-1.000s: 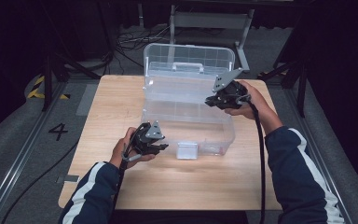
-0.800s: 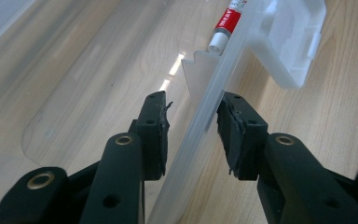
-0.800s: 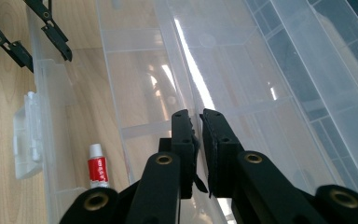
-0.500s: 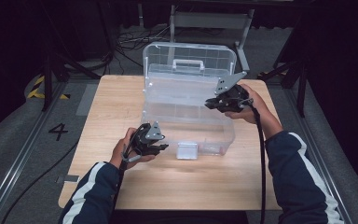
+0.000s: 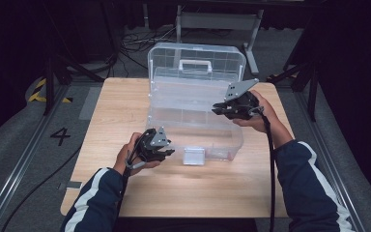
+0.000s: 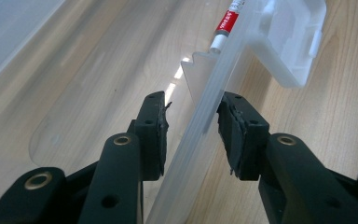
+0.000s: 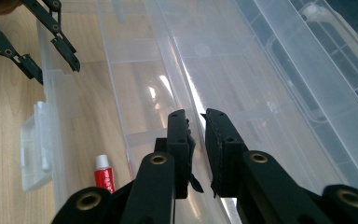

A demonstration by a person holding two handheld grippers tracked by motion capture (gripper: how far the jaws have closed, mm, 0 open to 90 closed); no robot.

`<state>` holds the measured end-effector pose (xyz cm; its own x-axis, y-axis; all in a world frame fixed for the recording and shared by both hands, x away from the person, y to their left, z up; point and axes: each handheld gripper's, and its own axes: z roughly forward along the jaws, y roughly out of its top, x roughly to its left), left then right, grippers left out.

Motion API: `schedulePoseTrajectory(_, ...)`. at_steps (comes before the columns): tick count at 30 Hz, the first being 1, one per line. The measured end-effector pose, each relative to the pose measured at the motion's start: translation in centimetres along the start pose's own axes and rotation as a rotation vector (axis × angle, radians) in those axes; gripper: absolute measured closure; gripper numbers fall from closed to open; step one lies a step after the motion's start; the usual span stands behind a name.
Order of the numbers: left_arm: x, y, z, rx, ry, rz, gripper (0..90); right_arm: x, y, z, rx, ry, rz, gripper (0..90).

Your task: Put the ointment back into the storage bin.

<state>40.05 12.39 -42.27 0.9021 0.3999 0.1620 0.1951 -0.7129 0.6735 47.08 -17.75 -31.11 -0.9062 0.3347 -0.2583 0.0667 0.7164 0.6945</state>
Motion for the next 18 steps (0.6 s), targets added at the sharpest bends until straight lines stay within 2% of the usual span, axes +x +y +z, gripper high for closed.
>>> schedulePoseTrajectory(7,0.1,-0.1,-0.1,-0.017,-0.011,-0.020,62.8,0.2,-0.5,0.0,-0.040,0.005,0.022,80.2)
schedulePoseTrajectory(9,-0.1,0.0,-0.1,-0.014,-0.001,0.005,63.3,0.3,-0.8,0.0,-0.058,0.006,0.033,80.2)
schedulePoseTrajectory(11,-0.2,0.2,-0.4,-0.034,-0.003,0.007,66.5,0.4,-1.0,0.1,-0.074,0.008,0.041,80.2)
schedulePoseTrajectory(18,-0.4,0.4,-0.5,-0.029,0.006,0.030,69.4,0.8,-1.3,0.0,-0.090,0.008,0.050,80.1)
